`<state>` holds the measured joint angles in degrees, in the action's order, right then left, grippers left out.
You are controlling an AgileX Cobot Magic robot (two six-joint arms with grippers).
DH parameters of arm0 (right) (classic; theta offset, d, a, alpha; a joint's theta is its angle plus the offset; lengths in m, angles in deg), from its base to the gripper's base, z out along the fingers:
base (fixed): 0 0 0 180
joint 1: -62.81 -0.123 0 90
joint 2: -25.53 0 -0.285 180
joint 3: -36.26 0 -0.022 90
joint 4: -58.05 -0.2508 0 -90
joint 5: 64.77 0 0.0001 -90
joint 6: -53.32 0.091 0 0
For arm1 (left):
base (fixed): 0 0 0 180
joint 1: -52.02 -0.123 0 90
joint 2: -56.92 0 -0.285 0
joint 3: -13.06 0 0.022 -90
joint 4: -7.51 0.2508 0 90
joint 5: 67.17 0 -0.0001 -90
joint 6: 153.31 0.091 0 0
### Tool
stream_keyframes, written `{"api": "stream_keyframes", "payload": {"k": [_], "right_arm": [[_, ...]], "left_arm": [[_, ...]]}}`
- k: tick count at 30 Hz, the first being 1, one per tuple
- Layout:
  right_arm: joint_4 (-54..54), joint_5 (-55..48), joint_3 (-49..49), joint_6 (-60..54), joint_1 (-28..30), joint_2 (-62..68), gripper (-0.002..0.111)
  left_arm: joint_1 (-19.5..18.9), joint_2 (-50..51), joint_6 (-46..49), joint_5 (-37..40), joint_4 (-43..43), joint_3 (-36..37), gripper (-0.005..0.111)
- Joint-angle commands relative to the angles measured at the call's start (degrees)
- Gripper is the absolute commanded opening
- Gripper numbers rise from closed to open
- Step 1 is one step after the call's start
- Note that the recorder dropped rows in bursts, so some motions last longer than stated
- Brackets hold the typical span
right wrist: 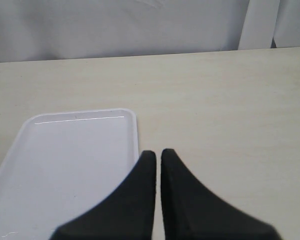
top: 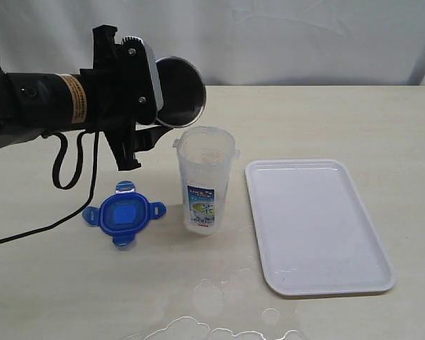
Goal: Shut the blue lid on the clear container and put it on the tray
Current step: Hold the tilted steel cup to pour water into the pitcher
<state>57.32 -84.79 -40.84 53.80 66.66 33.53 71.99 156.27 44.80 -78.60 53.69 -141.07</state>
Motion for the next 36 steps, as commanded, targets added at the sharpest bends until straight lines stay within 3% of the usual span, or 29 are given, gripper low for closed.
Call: {"api": "stream_keyframes", "payload": {"k": [1, 36], "right_arm": [[-0.2, 0.2, -0.1, -0.5, 0.0, -0.2, 0.004], [-0.2, 0.2, -0.1, -0.5, 0.0, -0.2, 0.004]], "left_arm": [[-0.2, -0.6, 1.4, -0.9, -0.8, -0.8, 0.000], [-0.2, -0.6, 8.6, -0.9, -0.6, -0.8, 0.000]]}}
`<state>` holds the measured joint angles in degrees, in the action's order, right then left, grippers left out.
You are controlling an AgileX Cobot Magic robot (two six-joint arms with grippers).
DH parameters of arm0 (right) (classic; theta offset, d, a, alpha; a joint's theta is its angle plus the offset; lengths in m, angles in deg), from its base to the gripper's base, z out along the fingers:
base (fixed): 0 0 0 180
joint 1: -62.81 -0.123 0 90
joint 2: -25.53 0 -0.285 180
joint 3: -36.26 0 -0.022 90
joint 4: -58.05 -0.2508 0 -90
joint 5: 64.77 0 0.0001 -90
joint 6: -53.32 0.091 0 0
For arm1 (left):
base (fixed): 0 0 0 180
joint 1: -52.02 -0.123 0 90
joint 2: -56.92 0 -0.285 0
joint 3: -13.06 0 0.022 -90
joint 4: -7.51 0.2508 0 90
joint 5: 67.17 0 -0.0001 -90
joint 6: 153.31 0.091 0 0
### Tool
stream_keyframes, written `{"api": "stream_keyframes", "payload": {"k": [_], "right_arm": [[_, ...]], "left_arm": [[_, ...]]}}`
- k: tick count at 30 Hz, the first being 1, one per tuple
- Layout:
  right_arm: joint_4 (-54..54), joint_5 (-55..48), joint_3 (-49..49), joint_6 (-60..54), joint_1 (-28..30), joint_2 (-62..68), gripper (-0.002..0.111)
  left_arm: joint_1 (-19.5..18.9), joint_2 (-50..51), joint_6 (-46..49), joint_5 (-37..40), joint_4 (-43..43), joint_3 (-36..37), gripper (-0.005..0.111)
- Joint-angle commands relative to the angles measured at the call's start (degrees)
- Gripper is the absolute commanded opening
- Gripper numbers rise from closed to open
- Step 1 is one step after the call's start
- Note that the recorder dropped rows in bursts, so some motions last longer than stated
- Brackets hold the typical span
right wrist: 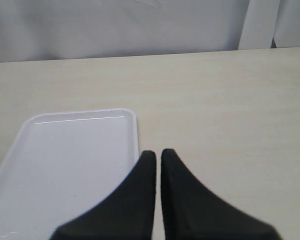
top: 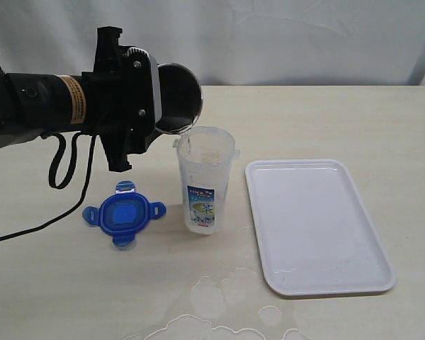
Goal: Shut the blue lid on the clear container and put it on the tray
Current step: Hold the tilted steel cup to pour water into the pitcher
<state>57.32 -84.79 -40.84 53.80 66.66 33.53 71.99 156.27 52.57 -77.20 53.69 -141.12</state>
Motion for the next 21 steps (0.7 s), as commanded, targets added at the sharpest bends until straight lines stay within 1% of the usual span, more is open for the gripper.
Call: {"api": "stream_keyframes", "payload": {"k": [1, 21], "right_arm": [[-0.2, 0.2, -0.1, -0.5, 0.0, -0.2, 0.004], [-0.2, 0.2, -0.1, -0.5, 0.0, -0.2, 0.004]], "left_arm": [[-0.2, -0.6, 0.8, -2.3, -0.7, -0.7, 0.000], [-0.2, -0.6, 1.5, -2.3, -0.9, -0.7, 0.000]]}}
